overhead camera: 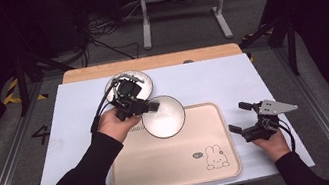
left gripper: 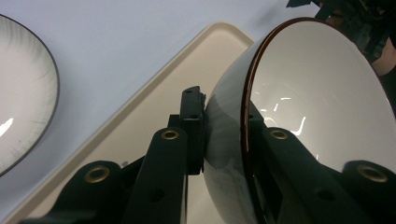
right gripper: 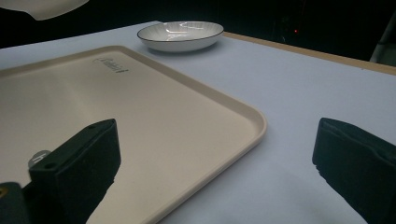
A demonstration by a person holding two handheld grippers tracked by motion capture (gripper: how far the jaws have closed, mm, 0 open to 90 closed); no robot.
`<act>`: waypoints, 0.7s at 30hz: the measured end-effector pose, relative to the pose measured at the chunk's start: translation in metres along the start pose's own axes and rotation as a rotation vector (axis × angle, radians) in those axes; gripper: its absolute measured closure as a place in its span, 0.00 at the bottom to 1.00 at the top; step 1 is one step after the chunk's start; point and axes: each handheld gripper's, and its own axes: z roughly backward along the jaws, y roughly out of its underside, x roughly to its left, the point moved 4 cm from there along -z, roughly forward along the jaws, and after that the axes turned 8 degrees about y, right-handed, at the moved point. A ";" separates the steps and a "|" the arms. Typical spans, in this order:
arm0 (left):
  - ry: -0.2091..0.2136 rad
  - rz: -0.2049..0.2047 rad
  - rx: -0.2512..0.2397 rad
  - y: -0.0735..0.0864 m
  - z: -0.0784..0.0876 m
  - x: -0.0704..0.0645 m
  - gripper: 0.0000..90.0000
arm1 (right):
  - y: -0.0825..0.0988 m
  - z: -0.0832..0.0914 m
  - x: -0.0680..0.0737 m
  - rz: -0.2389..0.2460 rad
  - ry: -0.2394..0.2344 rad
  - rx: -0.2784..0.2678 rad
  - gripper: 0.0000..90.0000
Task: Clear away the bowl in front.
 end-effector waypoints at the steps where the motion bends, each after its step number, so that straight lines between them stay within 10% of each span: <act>1: 0.004 -0.006 0.010 0.000 -0.002 0.000 0.87 | 0.000 0.000 0.000 0.000 0.000 0.000 0.02; 21: 0.009 -0.034 0.168 0.010 -0.034 -0.003 0.88 | 0.000 0.000 0.000 -0.002 -0.004 -0.002 0.02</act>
